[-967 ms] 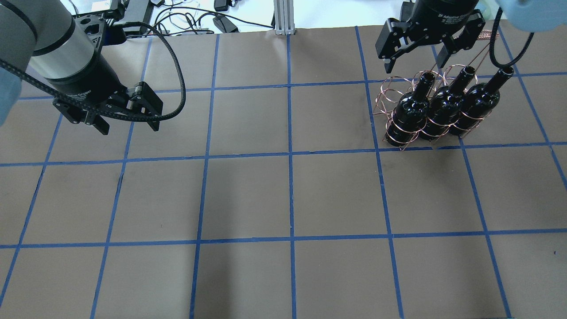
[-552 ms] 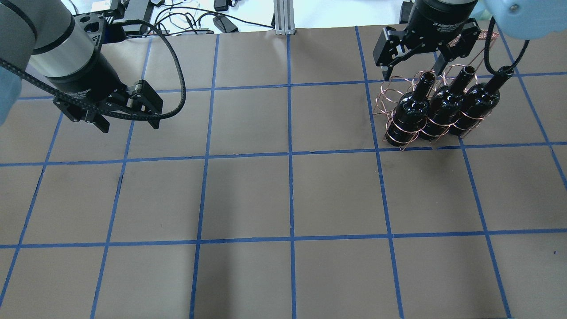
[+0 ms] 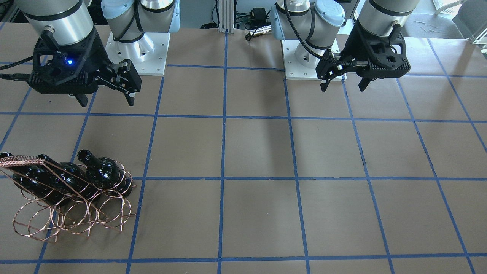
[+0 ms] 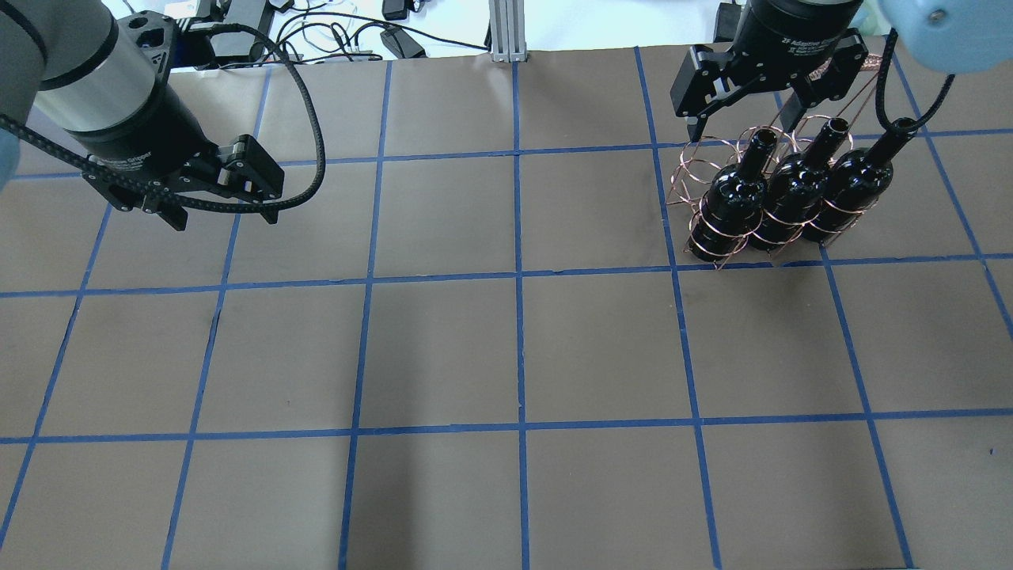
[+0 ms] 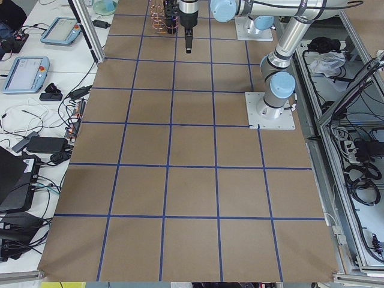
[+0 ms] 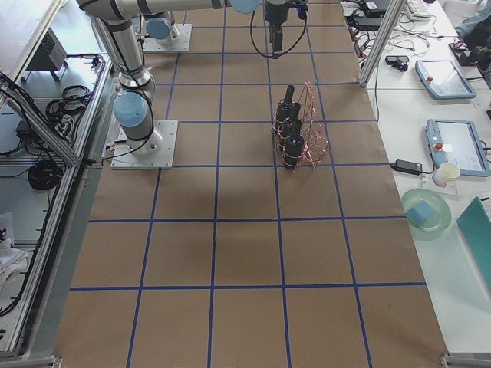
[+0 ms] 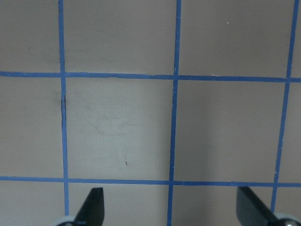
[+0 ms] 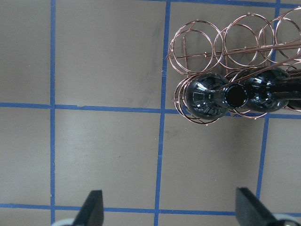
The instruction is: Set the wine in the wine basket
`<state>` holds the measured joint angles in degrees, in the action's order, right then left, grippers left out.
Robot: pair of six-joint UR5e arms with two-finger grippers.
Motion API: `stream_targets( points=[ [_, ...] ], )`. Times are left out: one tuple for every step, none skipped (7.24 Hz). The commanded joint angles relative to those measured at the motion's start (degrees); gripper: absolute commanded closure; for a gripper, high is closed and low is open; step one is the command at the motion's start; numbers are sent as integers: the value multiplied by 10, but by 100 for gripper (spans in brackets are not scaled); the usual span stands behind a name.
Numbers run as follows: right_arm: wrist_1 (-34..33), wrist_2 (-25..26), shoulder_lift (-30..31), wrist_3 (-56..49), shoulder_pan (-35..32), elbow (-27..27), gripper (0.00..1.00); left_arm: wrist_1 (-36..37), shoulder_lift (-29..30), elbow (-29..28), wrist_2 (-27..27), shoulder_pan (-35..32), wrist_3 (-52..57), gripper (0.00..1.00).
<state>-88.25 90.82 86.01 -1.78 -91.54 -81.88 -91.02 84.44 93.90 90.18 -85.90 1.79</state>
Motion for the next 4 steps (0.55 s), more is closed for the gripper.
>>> stream_targets(
  points=[
    [1,1,1,-3,0,0,0,-7,-2,-4,1,2,1,0],
    [-3,0,0,-9,1,0,0,-7,-2,-7,-1,-1,0,0],
    [-4,0,-1,-19,1,-1,0,-5,0,-10,-1,1,0,0],
    [-3,0,-1,-18,1,-1,0,-4,1,-10,-1,1,0,0]
  ],
)
